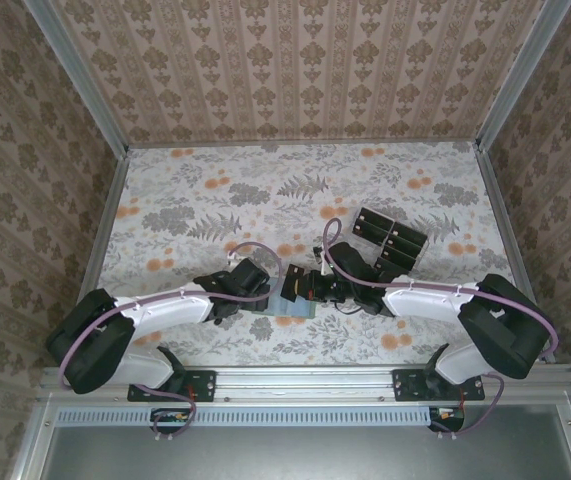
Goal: Put the credit cards into the card holder
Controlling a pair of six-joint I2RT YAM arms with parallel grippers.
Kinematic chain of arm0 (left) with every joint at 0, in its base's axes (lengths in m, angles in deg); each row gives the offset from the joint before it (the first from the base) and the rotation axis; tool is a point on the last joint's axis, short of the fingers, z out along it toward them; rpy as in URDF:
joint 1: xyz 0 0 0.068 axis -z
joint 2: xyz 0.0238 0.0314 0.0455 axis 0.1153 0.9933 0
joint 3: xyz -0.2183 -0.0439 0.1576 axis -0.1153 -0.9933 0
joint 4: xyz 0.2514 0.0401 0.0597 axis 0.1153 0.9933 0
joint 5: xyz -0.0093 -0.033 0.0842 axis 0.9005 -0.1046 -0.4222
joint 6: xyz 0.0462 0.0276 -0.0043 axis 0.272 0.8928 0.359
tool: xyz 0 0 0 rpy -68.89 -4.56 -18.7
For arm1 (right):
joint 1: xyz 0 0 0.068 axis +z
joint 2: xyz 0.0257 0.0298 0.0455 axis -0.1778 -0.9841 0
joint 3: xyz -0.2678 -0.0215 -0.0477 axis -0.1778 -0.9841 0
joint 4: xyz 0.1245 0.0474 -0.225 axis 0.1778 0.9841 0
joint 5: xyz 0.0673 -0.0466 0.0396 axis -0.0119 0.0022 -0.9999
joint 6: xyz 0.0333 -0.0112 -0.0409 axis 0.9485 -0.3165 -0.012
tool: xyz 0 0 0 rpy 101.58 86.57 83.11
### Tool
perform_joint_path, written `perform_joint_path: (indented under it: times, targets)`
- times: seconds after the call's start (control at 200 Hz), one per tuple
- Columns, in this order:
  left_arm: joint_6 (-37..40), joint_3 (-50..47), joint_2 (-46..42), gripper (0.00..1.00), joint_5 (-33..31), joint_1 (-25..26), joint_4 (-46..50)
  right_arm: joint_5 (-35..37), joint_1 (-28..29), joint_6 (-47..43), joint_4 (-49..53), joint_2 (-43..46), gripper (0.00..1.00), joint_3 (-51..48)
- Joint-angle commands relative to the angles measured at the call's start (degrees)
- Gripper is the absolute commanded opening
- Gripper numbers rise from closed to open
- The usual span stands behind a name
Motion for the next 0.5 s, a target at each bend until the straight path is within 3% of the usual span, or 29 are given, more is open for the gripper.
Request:
perform_joint_path:
  times: [0.0, 0.495]
  targets:
    - [-1.2, -0.1, 0.2, 1.0, -1.8, 0.3, 1.9, 1.3, -0.2, 1.1, -3.2, 0.3, 0.0, -1.3]
    - [-1.6, -0.6, 1.0, 1.0, -1.3, 0.3, 0.7, 2.5, 0.6, 3.5, -10.7, -3.6, 0.0, -4.4]
